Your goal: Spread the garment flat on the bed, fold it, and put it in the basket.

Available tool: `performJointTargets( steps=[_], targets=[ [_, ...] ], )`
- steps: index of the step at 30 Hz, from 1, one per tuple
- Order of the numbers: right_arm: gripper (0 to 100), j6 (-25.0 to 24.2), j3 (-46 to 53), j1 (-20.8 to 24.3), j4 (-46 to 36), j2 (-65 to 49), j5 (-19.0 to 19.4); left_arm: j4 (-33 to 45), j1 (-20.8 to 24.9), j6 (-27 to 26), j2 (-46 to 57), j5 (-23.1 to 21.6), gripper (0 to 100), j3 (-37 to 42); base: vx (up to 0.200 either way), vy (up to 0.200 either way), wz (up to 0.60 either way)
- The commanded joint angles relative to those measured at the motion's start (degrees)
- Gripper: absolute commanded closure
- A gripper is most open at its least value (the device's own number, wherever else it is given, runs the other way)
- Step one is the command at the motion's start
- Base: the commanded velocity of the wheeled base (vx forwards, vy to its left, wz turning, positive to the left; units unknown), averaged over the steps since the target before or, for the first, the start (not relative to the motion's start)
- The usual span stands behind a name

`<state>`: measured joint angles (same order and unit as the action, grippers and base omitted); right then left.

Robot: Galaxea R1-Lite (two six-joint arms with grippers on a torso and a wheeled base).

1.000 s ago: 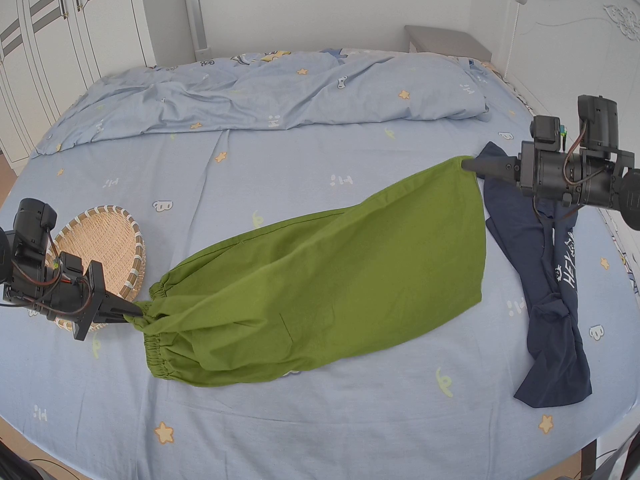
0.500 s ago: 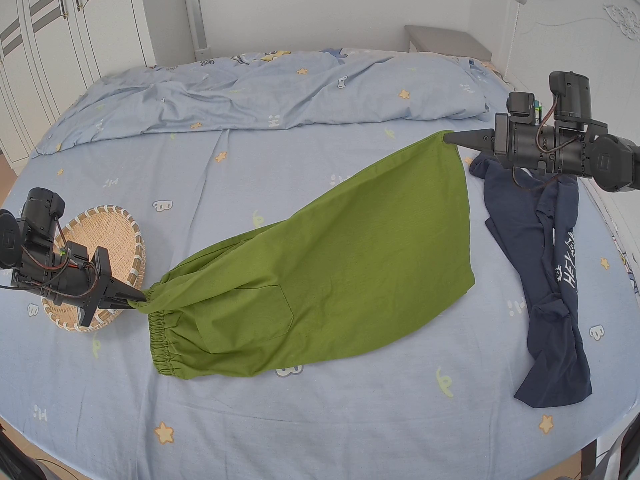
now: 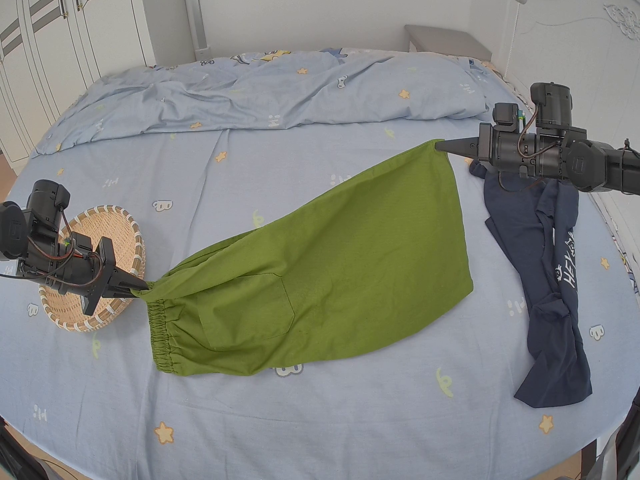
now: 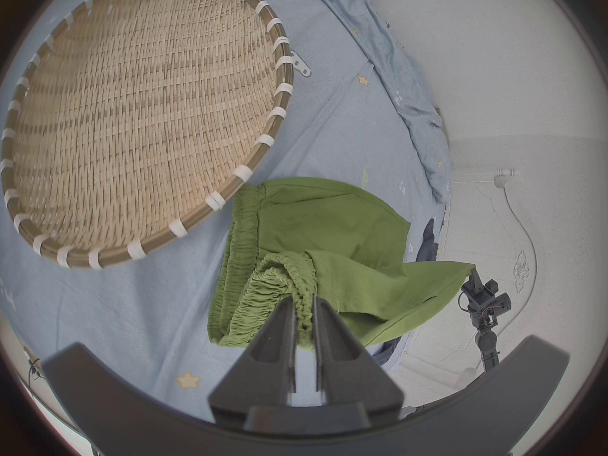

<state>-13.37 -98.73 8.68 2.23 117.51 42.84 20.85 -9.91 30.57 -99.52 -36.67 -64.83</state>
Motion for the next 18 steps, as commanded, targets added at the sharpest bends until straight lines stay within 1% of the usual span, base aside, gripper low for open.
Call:
performJointTargets(
  steps=[1, 7, 11, 18],
  targets=[
    [100, -0.07, -1.99, 0.02, -0.03, 3.34, -0.04, 0.42, -0.55, 0.01, -2.6, 0.11, 100, -2.32, 0.0, 0.0, 0.0],
    [100, -0.16, -5.68, 0.2, -0.91, 6.86, -0.12, 0.51, -0.55, 0.1, -5.15, 0.19, 100, -3.9, 0.0, 0.0, 0.0],
    [100, -0.34, -8.06, 0.64, -1.18, 9.5, -1.7, 0.6, -0.55, 0.1, -5.59, 0.19, 100, -3.99, 0.0, 0.0, 0.0],
    [100, -0.43, -9.46, 0.72, -1.09, 11.25, -3.11, 0.51, -0.9, 0.1, -5.77, 0.28, 100, -3.99, 0.0, 0.0, 0.0]
  ],
)
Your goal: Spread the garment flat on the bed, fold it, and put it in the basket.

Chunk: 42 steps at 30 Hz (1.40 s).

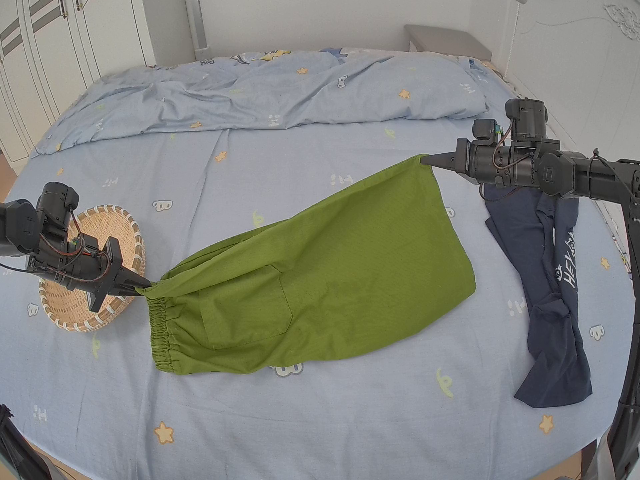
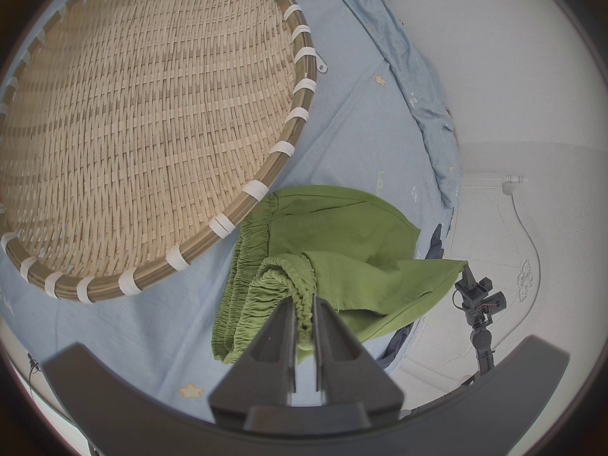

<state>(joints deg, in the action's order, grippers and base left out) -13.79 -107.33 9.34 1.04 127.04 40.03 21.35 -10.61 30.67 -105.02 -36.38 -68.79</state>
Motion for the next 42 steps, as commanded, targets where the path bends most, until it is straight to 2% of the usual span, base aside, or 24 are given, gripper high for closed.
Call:
performJointTargets(
  steps=[1, 9, 10, 12, 13, 19, 24, 33, 34, 37, 39, 42],
  targets=[
    [100, -0.01, -0.96, 0.07, 0.11, 1.72, -0.31, 0.01, -0.29, 0.0, -0.27, -0.01, 100, -0.03, 0.0, 0.0, 0.0],
    [100, -0.01, -2.45, 0.24, 0.02, 2.07, -1.1, -0.08, -0.56, 0.0, -0.36, -0.01, 100, -0.38, 0.0, 0.0, 0.0],
    [0, -0.1, -2.63, 0.24, 0.02, 2.07, -1.1, -0.08, -0.56, 0.0, -0.36, -0.01, 100, -0.38, 0.0, 0.0, 0.0],
    [0, -0.1, -4.03, 0.68, -0.42, 3.04, -1.36, -0.08, -0.56, -0.09, -0.45, -0.01, 100, -0.38, 0.0, 0.0, 0.0],
    [0, -0.1, -4.12, 0.68, -0.51, 3.13, -1.36, -0.08, -0.56, -0.09, -0.36, -0.01, 0, -0.38, 0.0, 0.0, 0.0],
    [0, -0.1, -5.97, 2.18, -1.39, 4.01, -1.54, -0.69, -0.82, 0.0, -1.15, -0.1, 0, -0.82, 0.0, 0.0, 0.0],
    [0, 0.25, -5.09, 2.53, -1.39, 3.48, -3.47, -0.78, -0.64, -0.09, -0.97, -0.1, 0, -0.91, 0.0, 0.0, 0.0],
    [0, -0.1, 2.3, 1.3, -1.04, -3.2, -3.65, -0.78, -0.64, -0.88, 1.14, -0.71, 0, -0.03, 0.0, 0.0, 0.0],
    [0, -0.45, 7.83, 0.68, -1.65, -8.12, -3.74, -0.87, -0.03, -1.93, 3.6, -0.8, 0, 2.7, 0.0, 0.0, 0.0],
    [0, -1.59, 12.58, 0.15, -1.65, -11.55, -3.65, -1.13, 0.15, -5.01, 5.09, -0.89, 0, 5.86, 0.0, 0.0, 0.0],
    [0, -3.79, 22.07, -0.64, -1.04, -17.26, -3.38, -1.48, -0.03, -12.65, 7.46, -0.89, 0, 12.63, 0.0, 0.0, 0.0],
    [0, -5.2, 29.45, -2.48, -0.16, -20.78, -2.42, -5.0, 0.06, -15.73, 10.8, -3.35, 0, 20.36, 0.0, 0.0, 0.0]
  ],
)
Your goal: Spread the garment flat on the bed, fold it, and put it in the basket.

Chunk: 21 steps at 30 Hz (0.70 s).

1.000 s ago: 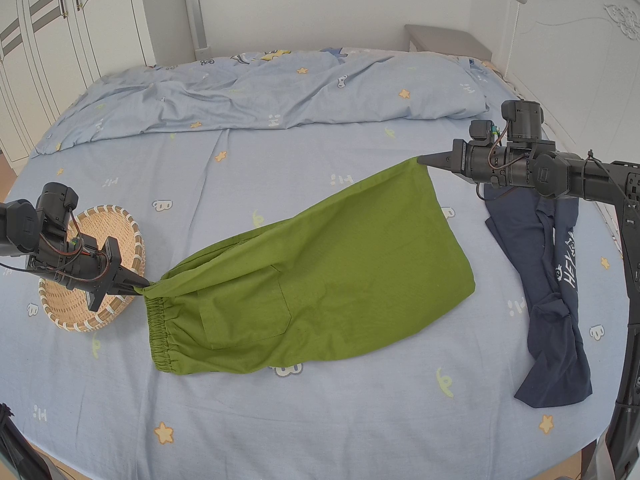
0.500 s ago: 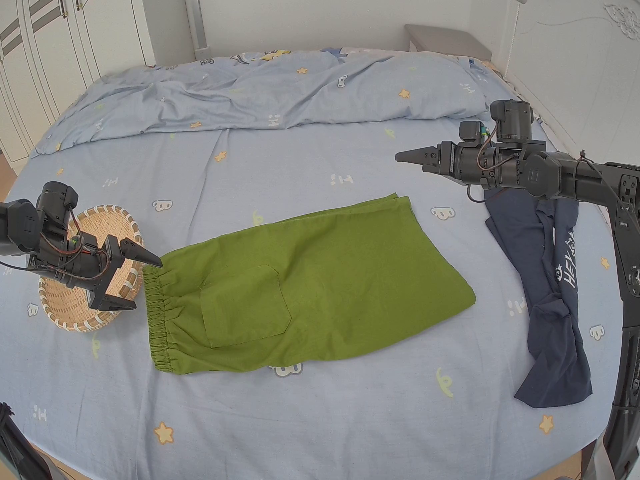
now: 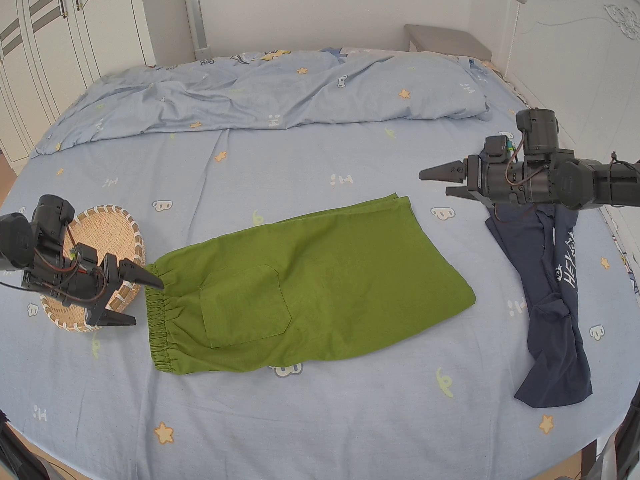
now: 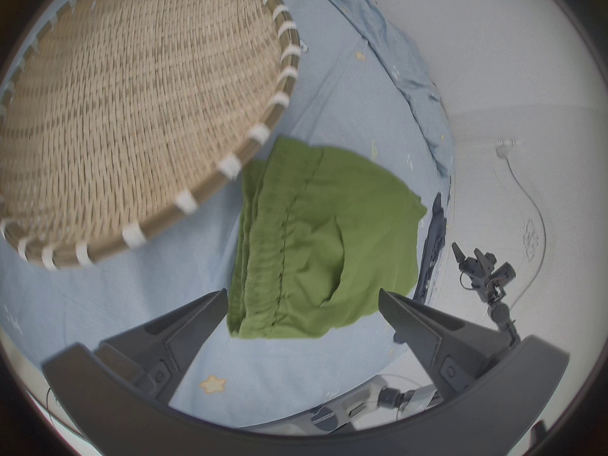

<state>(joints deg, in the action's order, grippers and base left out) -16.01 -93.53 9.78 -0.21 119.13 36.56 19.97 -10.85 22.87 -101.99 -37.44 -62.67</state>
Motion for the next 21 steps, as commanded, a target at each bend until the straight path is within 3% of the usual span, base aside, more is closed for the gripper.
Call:
performJointTargets(
  steps=[1, 2, 4, 7, 14, 21],
  targets=[
    [0, -3.15, 16.27, -3.54, 1.44, -12.87, 1.32, -5.91, 0.39, -7.93, 8.3, -2.9, 0, 16.35, 0.0, 0.0, 0.0],
    [0, -3.15, 16.27, -3.54, 1.44, -12.87, 1.32, -5.91, 0.39, -7.93, 8.3, -2.9, 0, 16.35, 0.0, 0.0, 0.0],
    [0, -3.86, 17.24, -5.12, 1.26, -12.69, 2.2, -14.87, 1.71, -7.84, 8.03, -3.26, 0, 21.71, 0.0, 0.0, 0.0],
    [0, -4.3, 17.5, -5.47, 1.7, -12.6, 3.61, -20.41, 3.99, -6.7, 6.19, -3.17, 0, 23.82, 0.0, 0.0, 0.0],
    [0, -4.47, 17.41, -7.23, 1.61, -13.13, 6.24, -25.51, 3.47, -6.61, 3.11, -3.43, 0, 25.49, 0.0, 0.0, 0.0],
    [0, -4.56, 17.76, -6.79, 1.44, -13.22, 6.59, -25.86, 2.94, -6.96, 1.44, -3.52, 0, 25.23, 0.0, 0.0, 0.0]
  ],
)
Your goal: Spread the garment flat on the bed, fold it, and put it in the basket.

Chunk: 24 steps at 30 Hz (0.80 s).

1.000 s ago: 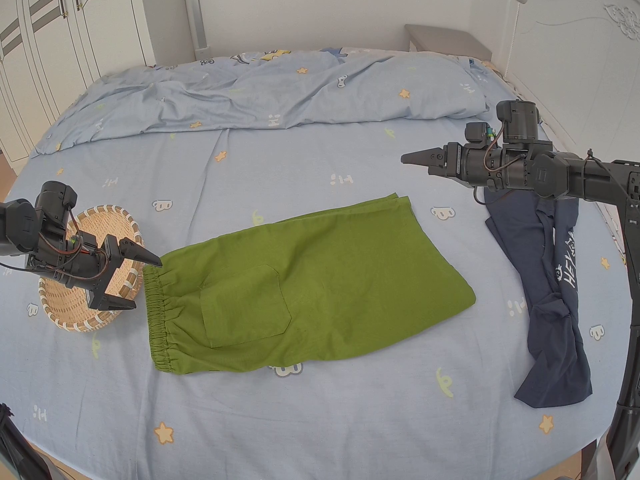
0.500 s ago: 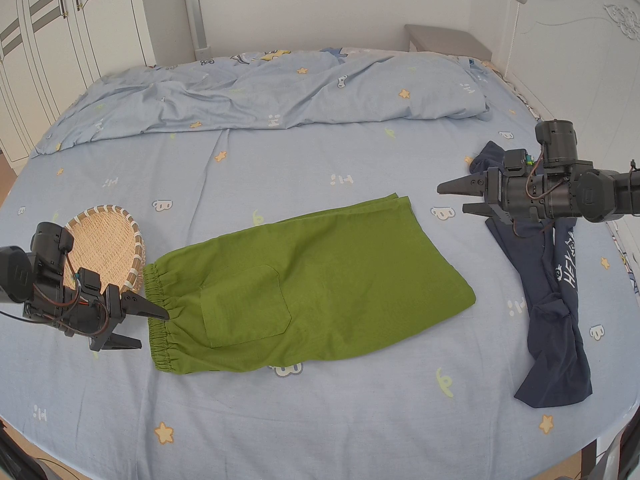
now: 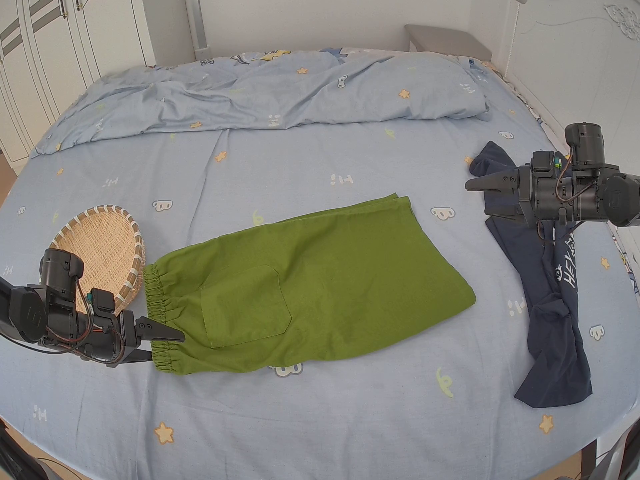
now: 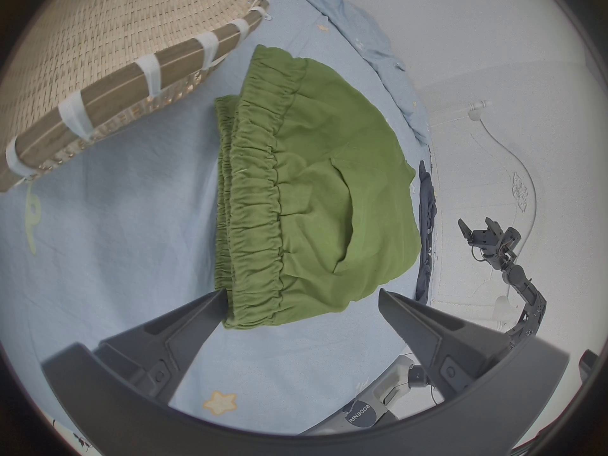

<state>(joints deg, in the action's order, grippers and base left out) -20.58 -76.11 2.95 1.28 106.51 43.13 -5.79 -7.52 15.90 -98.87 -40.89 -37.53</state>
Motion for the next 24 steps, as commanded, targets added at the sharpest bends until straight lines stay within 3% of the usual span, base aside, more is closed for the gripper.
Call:
performJointTargets(
  steps=[1, 5, 12, 24],
  targets=[
    [0, 0.01, 0.34, 0.04, -0.05, -0.6, 0.02, -0.1, -0.39, 0.01, -1.68, -0.07, 0, 0.09, 0.0, 0.0, 0.0],
    [0, 0.01, 0.17, 0.04, 0.04, -0.51, 0.02, -0.45, -2.76, -0.16, -2.03, -0.42, 0, -0.7, 0.0, 0.0, 0.0],
    [0, 0.01, 0.17, -0.05, 0.04, -0.51, 0.02, -10.38, -2.94, 0.19, -8.45, -2.27, 0, -0.52, 0.0, 0.0, 0.0],
    [0, -0.08, 0.26, 0.04, 0.13, -0.51, -0.06, -13.02, -3.03, -0.25, -11.96, -2.71, 0, -1.14, 0.0, 0.0, 0.0]
  ],
)
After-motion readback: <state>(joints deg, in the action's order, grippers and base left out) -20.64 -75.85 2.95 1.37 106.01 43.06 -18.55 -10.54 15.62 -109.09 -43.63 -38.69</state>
